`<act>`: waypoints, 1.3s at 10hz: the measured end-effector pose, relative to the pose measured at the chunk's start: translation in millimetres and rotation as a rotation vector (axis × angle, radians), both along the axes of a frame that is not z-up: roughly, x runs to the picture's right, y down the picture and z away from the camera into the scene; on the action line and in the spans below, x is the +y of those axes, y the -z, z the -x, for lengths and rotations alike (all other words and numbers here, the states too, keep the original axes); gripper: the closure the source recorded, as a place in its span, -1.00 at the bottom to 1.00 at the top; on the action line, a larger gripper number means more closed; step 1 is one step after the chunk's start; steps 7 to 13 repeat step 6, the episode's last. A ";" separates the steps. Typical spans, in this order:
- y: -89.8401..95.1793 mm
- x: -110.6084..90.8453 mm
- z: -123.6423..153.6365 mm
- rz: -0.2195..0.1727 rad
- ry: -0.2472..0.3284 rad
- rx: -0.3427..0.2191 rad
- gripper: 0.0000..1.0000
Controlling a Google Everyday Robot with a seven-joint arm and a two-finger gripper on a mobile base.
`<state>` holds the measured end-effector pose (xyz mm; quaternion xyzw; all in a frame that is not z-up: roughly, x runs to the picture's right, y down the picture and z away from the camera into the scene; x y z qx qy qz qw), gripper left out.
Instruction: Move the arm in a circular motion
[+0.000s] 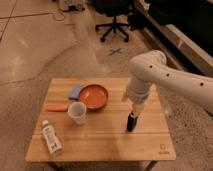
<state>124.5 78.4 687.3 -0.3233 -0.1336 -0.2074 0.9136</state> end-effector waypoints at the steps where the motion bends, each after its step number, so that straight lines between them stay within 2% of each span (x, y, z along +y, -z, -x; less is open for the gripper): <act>1: -13.1 -14.4 3.2 0.000 -0.012 0.005 -0.30; 3: -22.6 -23.1 5.4 0.003 -0.017 0.015 -0.30; 6: -44.6 -44.8 41.3 -0.004 0.007 0.007 -0.30; 13: -44.6 -44.8 41.3 -0.004 0.007 0.007 -0.30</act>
